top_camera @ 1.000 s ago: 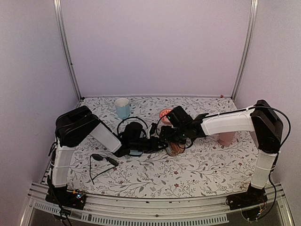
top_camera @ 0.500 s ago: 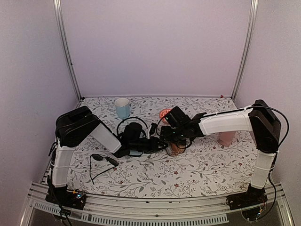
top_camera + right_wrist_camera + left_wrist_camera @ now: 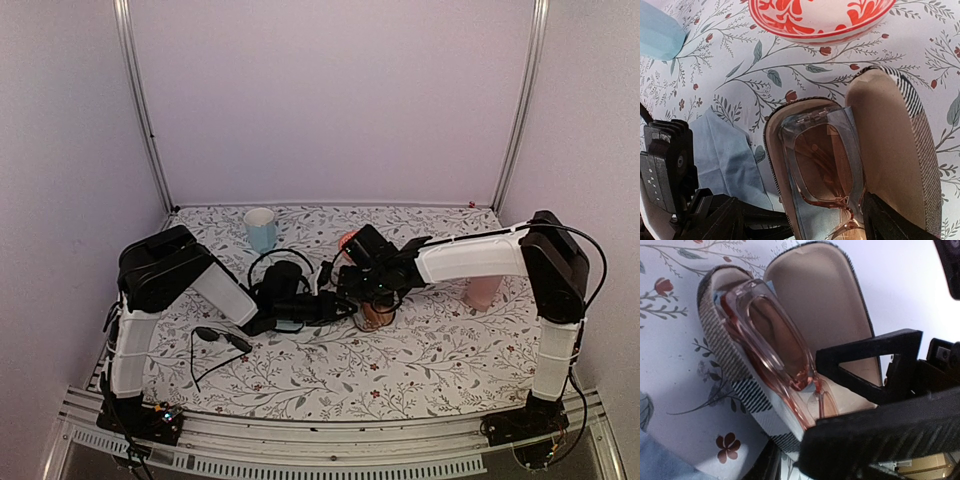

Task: Organize the sunglasses
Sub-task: Close the case with sunglasses at the center of the board.

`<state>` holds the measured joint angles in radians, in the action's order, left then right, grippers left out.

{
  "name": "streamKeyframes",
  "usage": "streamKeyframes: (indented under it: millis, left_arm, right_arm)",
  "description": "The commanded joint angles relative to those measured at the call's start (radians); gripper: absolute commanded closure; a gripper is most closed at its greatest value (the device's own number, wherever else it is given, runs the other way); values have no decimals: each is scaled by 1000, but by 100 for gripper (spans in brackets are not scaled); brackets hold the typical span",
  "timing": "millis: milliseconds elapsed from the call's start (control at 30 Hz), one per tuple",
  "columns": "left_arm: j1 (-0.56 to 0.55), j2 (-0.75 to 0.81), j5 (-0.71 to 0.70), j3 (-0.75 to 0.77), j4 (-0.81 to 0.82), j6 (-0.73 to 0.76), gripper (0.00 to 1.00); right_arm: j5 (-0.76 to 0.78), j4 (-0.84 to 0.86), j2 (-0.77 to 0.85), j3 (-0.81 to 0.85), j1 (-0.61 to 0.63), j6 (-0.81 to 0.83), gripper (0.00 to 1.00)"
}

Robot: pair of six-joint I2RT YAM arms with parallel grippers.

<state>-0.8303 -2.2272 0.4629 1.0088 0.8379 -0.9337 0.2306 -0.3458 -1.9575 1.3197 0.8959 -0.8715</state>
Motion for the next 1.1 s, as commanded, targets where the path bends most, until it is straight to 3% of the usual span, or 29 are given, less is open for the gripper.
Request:
streamKeyframes:
  millis: [0, 1067]
  left_arm:
    - [-21, -40, 11, -18, 1, 7, 75]
    - [-19, -38, 13, -24, -5, 10, 76]
  right_arm:
    - [-22, -33, -37, 24, 13, 15, 16]
    - [-82, -21, 4, 22, 12, 30, 30]
